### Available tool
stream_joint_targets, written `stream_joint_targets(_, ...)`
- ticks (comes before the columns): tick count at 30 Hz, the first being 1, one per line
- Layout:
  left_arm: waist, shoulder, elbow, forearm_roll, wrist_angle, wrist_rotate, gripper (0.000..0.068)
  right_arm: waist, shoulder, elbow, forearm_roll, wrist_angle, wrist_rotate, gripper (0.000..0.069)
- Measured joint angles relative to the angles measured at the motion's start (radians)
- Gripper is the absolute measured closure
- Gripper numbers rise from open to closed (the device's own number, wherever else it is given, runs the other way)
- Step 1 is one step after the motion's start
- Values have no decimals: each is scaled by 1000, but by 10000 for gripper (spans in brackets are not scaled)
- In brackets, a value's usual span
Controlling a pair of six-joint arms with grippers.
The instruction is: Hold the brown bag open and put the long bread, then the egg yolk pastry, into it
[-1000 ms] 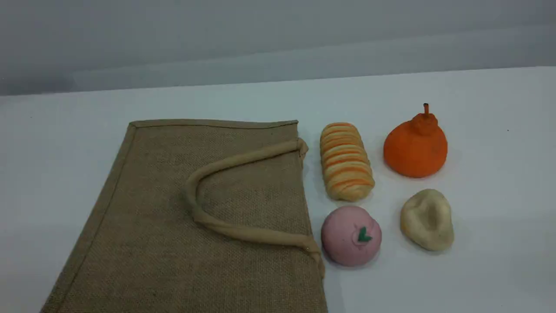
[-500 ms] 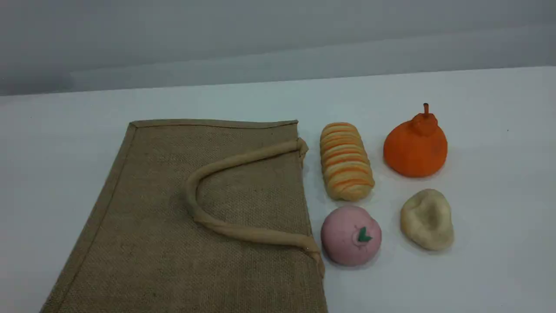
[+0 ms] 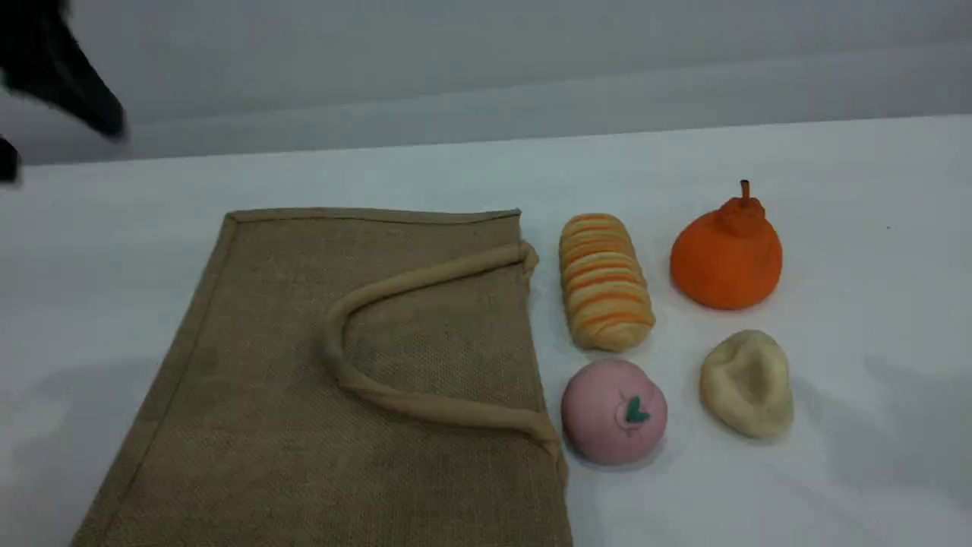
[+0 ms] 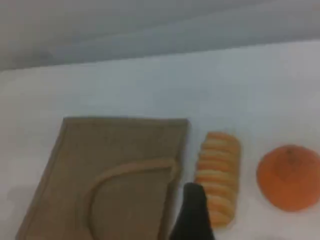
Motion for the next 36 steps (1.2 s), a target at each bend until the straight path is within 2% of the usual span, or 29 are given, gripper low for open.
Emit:
stream_joint_targets(5, -31, 156, -38, -73, -24, 63, 94, 0, 158, -17, 162, 21, -137, 179)
stream_joint_targets(12, -100, 340, -161, -73, -24, 40, 99, 0, 259, -17, 333, 48, -295, 179)
stream_joint_targets(22, -168, 557, -293, -72, 9, 9, 99, 0, 260, -17, 355, 49, -321, 179)
stream_joint_targets(26, -182, 594, -300, -69, 36, 1, 99, 0, 260, -17, 355, 48, -321, 179)
stream_joint_targets(36, -200, 664, -327, -69, 20, -16, 130, 0, 260, -17, 369, 41, -321, 179)
